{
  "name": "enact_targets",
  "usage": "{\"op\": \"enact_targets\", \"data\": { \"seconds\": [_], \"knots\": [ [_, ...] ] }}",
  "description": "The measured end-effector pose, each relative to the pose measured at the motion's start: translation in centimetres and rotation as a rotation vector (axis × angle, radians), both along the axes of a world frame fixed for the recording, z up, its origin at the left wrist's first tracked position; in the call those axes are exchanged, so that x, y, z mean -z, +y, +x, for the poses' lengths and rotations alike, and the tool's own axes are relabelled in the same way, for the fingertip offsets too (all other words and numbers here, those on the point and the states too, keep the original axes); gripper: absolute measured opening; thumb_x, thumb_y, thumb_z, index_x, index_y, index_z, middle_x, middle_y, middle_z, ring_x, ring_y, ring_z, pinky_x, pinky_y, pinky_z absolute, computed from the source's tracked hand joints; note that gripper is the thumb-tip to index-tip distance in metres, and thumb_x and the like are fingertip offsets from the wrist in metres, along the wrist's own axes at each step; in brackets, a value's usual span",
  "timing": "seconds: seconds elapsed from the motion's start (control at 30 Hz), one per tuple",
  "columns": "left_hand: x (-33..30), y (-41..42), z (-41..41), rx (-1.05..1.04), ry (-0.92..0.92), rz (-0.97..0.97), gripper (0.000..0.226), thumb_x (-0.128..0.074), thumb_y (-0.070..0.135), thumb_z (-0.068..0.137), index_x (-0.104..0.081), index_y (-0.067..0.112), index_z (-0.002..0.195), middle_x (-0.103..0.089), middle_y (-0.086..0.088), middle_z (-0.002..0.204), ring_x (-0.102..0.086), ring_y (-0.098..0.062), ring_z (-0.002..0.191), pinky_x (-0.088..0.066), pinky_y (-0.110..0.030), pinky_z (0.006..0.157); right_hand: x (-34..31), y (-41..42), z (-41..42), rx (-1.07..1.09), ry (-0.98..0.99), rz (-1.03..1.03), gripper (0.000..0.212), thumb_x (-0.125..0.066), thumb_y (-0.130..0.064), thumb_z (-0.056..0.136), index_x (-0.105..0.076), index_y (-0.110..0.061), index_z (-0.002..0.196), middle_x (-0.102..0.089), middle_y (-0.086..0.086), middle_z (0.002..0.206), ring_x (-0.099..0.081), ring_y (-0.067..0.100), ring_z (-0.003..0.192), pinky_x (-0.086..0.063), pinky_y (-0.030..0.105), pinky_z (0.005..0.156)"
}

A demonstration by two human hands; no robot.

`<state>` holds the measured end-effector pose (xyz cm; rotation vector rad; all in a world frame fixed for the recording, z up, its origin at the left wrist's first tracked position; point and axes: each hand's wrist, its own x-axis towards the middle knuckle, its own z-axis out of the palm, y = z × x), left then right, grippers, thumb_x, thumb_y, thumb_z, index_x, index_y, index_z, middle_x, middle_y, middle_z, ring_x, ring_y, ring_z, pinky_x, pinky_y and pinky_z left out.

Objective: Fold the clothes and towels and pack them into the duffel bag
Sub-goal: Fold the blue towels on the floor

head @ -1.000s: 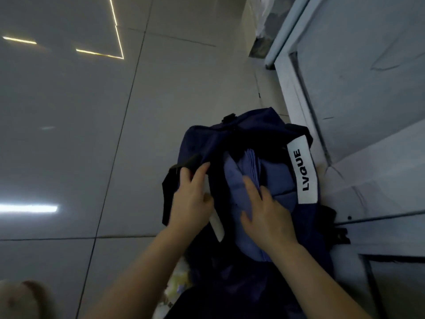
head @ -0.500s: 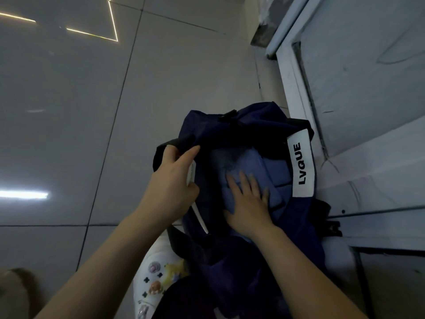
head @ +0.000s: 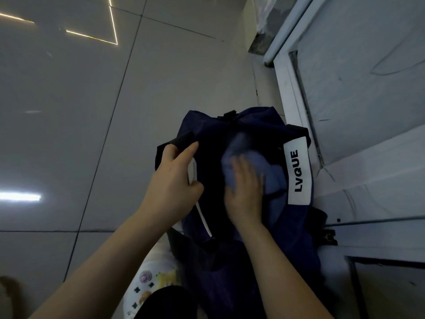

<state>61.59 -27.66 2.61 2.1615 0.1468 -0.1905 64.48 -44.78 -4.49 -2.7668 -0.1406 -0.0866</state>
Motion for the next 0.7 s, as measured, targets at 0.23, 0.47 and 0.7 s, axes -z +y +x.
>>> {"op": "enact_targets", "data": {
  "seconds": [0.23, 0.47, 0.7],
  "knots": [
    [1.0, 0.6, -0.2, -0.009, -0.013, -0.002, 0.074, -0.059, 0.01, 0.087, -0.025, 0.026, 0.15, -0.029, 0.005, 0.135, -0.046, -0.012, 0.085, -0.037, -0.02, 0.077, -0.4, 0.7, 0.9, -0.133, 0.459, -0.25, 0.061, -0.028, -0.053, 0.099, -0.011, -0.03, 0.153, -0.003, -0.002, 0.162, 0.005, 0.019, 0.148, 0.008, 0.056, 0.116],
    [2.1, 0.8, -0.1, -0.011, -0.014, 0.055, 0.072, -0.058, 0.013, 0.088, -0.024, 0.025, 0.15, -0.028, -0.001, 0.138, -0.043, -0.014, 0.085, -0.036, -0.024, 0.074, 0.9, -1.1, -0.9, -0.011, 0.456, -0.283, 0.055, -0.017, -0.044, 0.103, 0.004, -0.033, 0.153, 0.009, 0.001, 0.162, 0.012, 0.026, 0.147, 0.01, 0.052, 0.116],
    [2.4, 0.8, -0.2, 0.042, 0.015, 0.044, 0.078, -0.059, 0.02, 0.089, -0.013, 0.032, 0.152, -0.022, -0.001, 0.15, -0.051, -0.016, 0.077, -0.041, -0.028, 0.069, 0.1, 0.1, 0.5, 0.002, 0.568, -0.244, 0.057, -0.019, -0.048, 0.102, 0.009, -0.036, 0.151, 0.017, 0.002, 0.16, 0.019, 0.028, 0.146, 0.014, 0.055, 0.114]
  ]
}}
